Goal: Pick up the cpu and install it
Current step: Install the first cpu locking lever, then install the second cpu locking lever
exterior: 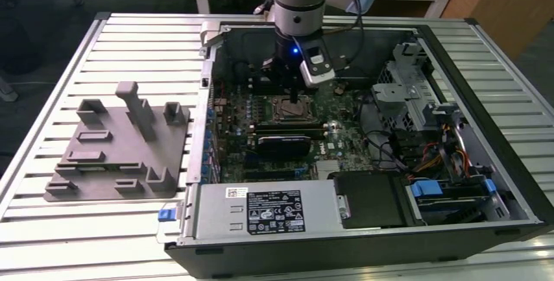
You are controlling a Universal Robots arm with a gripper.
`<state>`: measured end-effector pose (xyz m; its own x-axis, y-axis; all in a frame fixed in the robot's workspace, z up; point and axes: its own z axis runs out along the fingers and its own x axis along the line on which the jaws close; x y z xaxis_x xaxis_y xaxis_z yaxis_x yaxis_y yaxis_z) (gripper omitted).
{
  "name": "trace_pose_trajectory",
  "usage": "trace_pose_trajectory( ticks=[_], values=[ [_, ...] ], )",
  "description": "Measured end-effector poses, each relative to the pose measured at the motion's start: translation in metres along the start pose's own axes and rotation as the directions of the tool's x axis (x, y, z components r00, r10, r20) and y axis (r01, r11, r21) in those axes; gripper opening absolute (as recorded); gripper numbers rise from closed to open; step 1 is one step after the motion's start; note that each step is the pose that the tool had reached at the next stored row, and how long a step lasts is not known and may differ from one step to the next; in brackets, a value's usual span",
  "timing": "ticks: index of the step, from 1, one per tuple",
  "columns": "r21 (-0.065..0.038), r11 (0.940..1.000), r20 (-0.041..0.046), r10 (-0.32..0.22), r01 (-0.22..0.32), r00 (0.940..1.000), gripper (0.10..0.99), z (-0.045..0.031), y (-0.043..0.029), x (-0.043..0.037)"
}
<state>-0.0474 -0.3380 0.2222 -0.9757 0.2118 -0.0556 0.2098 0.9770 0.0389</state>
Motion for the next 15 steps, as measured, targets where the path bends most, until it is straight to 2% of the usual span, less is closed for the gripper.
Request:
trace_pose_trajectory(
  ticks=[5,15],
  values=[
    [0.000,1.0000,0.0000,0.000,0.000,1.0000,0.106,-0.0097,0.0004,-0.0005],
    [0.000,1.0000,0.0001,0.000,0.000,1.0000,0.106,-0.0108,0.0004,-0.0006]
  ],
)
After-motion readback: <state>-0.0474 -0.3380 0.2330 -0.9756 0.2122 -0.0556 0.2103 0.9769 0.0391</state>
